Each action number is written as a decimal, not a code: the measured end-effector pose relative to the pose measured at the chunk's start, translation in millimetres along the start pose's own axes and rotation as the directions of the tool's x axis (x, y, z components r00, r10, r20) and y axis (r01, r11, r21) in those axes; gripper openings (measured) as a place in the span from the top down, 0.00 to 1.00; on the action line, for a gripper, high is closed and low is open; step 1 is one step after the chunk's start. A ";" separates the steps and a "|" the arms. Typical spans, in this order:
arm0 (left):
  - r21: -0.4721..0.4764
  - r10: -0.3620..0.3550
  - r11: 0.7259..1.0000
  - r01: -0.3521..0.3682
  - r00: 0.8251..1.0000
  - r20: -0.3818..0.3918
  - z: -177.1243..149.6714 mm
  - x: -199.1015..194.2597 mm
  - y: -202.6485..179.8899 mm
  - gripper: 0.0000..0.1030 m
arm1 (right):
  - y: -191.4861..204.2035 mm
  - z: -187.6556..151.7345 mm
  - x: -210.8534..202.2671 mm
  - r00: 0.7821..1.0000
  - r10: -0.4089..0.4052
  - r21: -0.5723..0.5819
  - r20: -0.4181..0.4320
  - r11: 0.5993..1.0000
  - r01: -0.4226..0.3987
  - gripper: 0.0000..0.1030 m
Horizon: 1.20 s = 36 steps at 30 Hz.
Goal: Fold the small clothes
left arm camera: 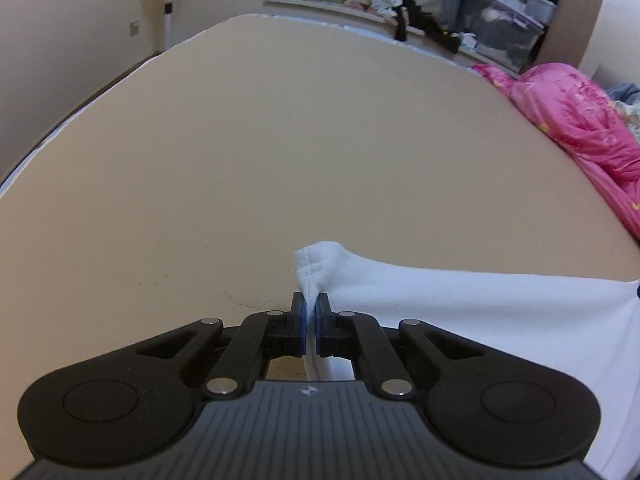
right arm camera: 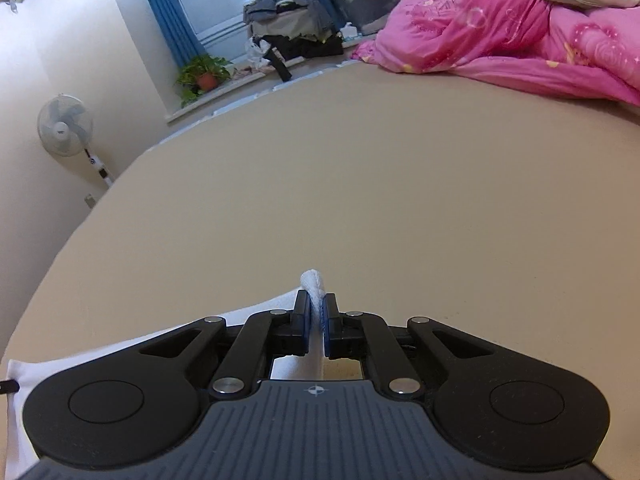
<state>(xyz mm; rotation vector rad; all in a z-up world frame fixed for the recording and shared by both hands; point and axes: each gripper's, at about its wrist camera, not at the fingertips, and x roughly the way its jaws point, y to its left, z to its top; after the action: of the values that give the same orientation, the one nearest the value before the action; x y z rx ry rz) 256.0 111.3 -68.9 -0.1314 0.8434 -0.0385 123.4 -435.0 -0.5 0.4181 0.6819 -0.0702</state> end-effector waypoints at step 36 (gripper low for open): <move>0.049 -0.076 0.994 0.095 0.953 -0.294 -107.9 -121.5 32.8 0.93 | -5.0 -86.4 -111.0 0.907 -0.035 -0.103 -0.421 0.995 -0.009 0.97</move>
<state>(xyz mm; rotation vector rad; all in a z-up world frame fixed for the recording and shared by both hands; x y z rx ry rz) 94.0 143.4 -54.0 -0.1044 1.1309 -0.1696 -15.5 -413.3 6.9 0.3311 1.1125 0.0456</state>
